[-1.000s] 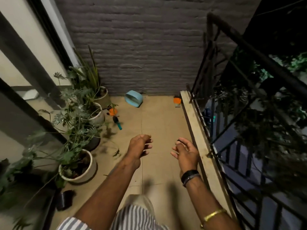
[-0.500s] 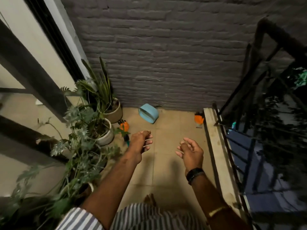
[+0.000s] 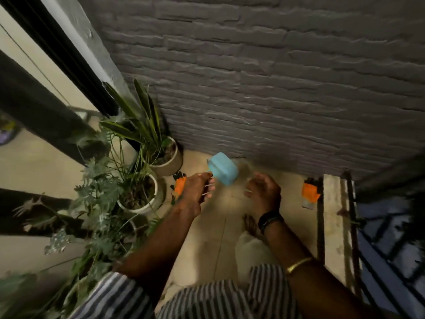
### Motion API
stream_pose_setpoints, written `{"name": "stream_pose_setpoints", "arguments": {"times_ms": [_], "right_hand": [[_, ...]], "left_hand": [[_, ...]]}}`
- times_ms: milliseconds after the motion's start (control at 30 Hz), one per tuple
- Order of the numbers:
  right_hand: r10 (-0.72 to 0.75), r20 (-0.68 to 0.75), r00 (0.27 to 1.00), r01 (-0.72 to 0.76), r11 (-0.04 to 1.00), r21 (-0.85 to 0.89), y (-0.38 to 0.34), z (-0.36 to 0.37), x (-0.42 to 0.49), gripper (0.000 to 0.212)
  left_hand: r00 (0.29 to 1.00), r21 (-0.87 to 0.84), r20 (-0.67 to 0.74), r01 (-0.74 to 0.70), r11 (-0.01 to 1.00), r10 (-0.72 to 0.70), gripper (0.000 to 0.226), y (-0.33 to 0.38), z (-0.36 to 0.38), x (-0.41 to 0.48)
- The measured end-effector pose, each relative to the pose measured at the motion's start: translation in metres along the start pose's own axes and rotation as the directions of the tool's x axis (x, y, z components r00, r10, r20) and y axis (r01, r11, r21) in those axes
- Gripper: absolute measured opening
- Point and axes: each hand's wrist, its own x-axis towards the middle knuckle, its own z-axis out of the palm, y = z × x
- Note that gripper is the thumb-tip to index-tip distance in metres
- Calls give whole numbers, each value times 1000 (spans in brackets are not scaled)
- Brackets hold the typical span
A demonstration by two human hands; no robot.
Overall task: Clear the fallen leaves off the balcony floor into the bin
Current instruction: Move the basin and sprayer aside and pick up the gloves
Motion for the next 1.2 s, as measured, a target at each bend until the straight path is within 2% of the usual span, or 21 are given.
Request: {"name": "stream_pose_setpoints", "arguments": {"times_ms": [200, 333, 433, 567, 667, 733, 800, 900, 1033, 1200], "right_hand": [[97, 45, 994, -87, 980, -176, 20, 42, 130, 28], [206, 91, 974, -170, 937, -305, 69, 73, 212, 31], [207, 110, 972, -136, 881, -453, 116, 100, 263, 40], [160, 178, 971, -11, 774, -633, 204, 130, 332, 44], [155, 259, 953, 91, 669, -738, 273, 149, 382, 51], [176, 320, 931, 180, 541, -822, 310, 161, 413, 66], [221, 337, 915, 219, 430, -876, 339, 172, 442, 89], [318, 322, 892, 210, 341, -916, 375, 182, 473, 114], [307, 292, 906, 166, 376, -911, 401, 186, 487, 114], [340, 256, 905, 84, 447, -890, 387, 179, 479, 107]], "left_hand": [[992, -51, -55, 109, 993, -112, 17, 26, 43, 111], [978, -75, -83, 188, 979, -194, 18, 18, 56, 205], [972, -80, -73, 216, 973, -222, 26, -6, 60, 274], [965, -77, -34, 256, 964, -259, 35, -58, 64, 366], [960, -93, -60, 268, 959, -274, 32, -100, 62, 428], [961, -98, -100, 248, 964, -257, 31, -126, 61, 461], [963, -110, -131, 223, 969, -236, 30, -151, 60, 490], [959, -124, -151, 221, 967, -239, 34, -180, 57, 520], [955, -117, -152, 238, 964, -254, 38, -195, 51, 534], [946, -137, -175, 252, 958, -273, 36, -179, 48, 523]]}}
